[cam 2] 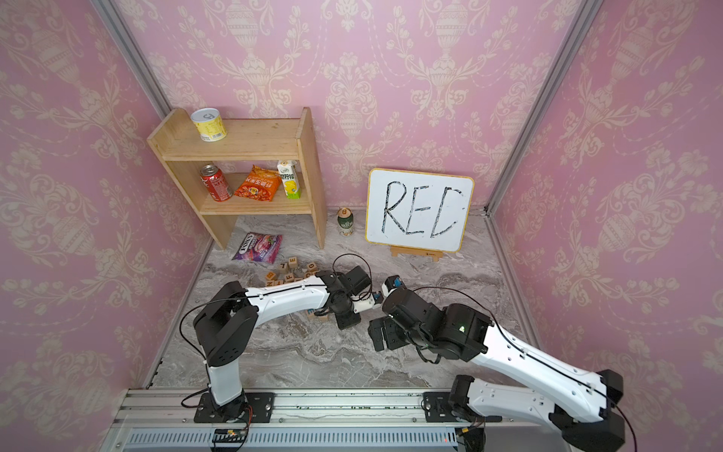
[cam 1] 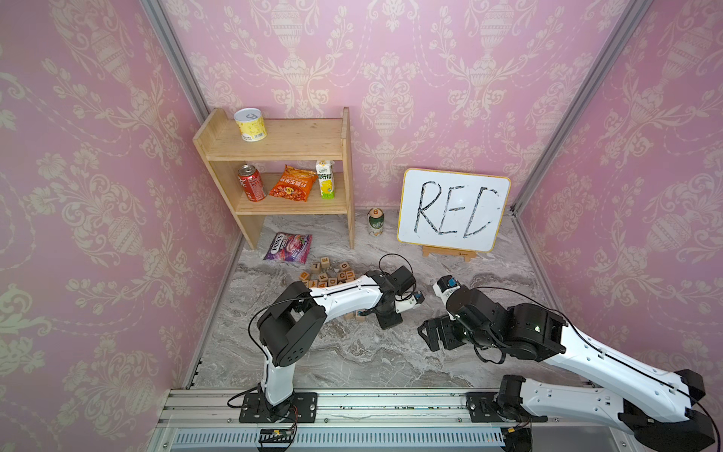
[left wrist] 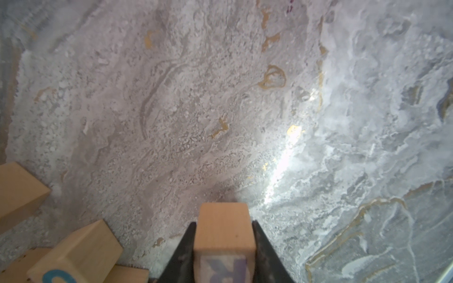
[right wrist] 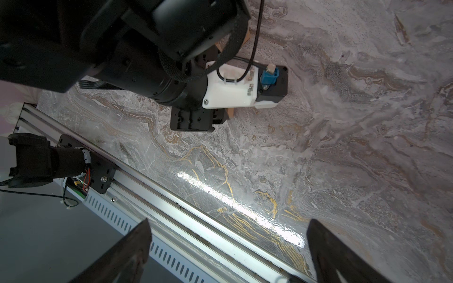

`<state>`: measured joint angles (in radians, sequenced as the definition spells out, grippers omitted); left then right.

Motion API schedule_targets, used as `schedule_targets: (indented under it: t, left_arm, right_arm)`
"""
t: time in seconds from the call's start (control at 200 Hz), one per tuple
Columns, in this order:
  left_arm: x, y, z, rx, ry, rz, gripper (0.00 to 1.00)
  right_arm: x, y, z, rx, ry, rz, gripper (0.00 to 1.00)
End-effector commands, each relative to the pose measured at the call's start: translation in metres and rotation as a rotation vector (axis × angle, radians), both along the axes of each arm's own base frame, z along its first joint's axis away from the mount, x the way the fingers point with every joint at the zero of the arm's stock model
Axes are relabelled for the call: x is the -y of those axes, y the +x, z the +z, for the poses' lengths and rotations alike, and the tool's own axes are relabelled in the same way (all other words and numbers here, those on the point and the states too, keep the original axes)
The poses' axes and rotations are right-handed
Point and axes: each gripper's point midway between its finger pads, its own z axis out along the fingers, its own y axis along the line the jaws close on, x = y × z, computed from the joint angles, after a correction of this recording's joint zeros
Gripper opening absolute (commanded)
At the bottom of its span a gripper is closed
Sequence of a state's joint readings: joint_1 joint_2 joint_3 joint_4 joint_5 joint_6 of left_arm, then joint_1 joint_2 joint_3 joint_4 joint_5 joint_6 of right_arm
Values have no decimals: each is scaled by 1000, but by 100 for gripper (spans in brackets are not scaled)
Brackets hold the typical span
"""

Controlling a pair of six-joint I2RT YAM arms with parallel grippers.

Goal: Assemble the uppercase word "red" with letter blocks
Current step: Place the letter block at the center of the board, then adjust the letter block at the center of the board.

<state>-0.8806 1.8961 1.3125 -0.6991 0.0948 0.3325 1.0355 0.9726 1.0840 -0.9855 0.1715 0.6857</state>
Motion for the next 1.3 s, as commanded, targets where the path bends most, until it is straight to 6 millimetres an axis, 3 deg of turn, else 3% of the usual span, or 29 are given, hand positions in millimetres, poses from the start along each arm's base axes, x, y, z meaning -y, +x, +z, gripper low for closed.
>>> schedule_targets:
  t: [0.0, 0.17, 0.295, 0.4, 0.55, 0.695, 0.986, 1.296]
  left_arm:
    - [7, -4, -2, -25, -7, -33, 37]
    - [9, -2, -1, -20, -15, -16, 50]
    - [12, 7, 2, 18, -30, 36, 65]
    - [14, 20, 7, 58, -34, 140, 76]
    - [12, 30, 11, 52, -23, 360, 99]
    - [8, 30, 17, 17, -22, 551, 99]
    - [5, 28, 37, -25, -13, 775, 99]
    - [6, 16, 36, -135, -76, 1074, 93]
  right_arm:
    - [2, 5, -1, 3, -2, -39, 100]
    - [1, 6, 0, 5, 2, -41, 100]
    - [1, 7, 1, 13, 3, -43, 100]
    - [3, 8, 4, 26, -3, -40, 100]
    - [7, 11, 7, 58, -48, -17, 100]
    - [5, 11, 7, 71, -65, 24, 100]
    - [-5, -2, -5, 31, -58, 124, 100]
    - [-10, -14, -17, 29, -31, 134, 100]
